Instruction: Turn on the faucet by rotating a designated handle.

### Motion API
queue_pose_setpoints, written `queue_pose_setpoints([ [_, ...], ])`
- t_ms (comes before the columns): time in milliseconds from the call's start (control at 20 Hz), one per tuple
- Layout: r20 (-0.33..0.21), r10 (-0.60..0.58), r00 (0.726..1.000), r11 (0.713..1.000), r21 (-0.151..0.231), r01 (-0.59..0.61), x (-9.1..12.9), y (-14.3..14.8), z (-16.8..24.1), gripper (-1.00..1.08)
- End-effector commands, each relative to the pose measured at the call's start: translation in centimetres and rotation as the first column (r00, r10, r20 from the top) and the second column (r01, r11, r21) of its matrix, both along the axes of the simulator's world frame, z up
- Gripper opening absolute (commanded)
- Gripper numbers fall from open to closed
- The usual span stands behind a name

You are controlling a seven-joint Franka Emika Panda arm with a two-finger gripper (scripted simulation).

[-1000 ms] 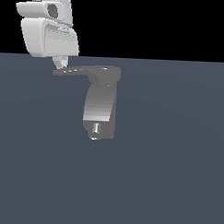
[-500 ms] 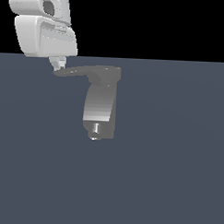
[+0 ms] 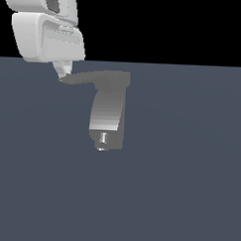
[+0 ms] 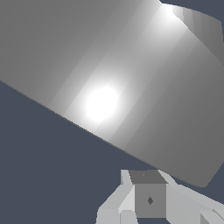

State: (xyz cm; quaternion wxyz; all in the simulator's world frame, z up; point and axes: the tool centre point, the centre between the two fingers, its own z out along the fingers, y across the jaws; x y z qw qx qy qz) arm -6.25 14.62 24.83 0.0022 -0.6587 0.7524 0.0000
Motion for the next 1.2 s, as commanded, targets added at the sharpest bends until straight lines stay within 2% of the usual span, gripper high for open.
queue_pose_setpoints([
  [0, -0.002, -0.010, 1.000, 1.000, -0.002, 0.010, -0.6, -1.0, 0.0, -1.00],
  [1050, -0.003, -0.006, 1.000, 1.000, -0.003, 0.006, -6.0, -4.2, 0.0, -1.00],
  [1150, -0.002, -0.001, 1.000, 1.000, -0.002, 0.001, -5.7, -3.7, 0.0, -1.00],
])
